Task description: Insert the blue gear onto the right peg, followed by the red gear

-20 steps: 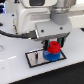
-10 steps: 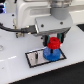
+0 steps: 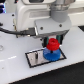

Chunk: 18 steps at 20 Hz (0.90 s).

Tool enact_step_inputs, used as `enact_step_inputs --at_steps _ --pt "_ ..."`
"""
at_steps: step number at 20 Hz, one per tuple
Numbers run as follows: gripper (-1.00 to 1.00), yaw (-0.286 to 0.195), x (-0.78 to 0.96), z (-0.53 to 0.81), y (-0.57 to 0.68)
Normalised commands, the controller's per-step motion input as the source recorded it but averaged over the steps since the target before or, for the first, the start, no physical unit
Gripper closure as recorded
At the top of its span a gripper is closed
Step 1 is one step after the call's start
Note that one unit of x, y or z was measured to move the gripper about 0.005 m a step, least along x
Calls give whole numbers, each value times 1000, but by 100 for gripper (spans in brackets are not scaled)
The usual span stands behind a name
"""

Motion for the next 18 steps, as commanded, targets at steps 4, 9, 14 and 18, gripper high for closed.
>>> enact_step_inputs --at_steps 4,9,14,18 --pt "100 0 336 -73 0" --pt "100 0 193 -217 5" --pt "100 0 137 -167 43" --pt "-100 0 84 204 221"
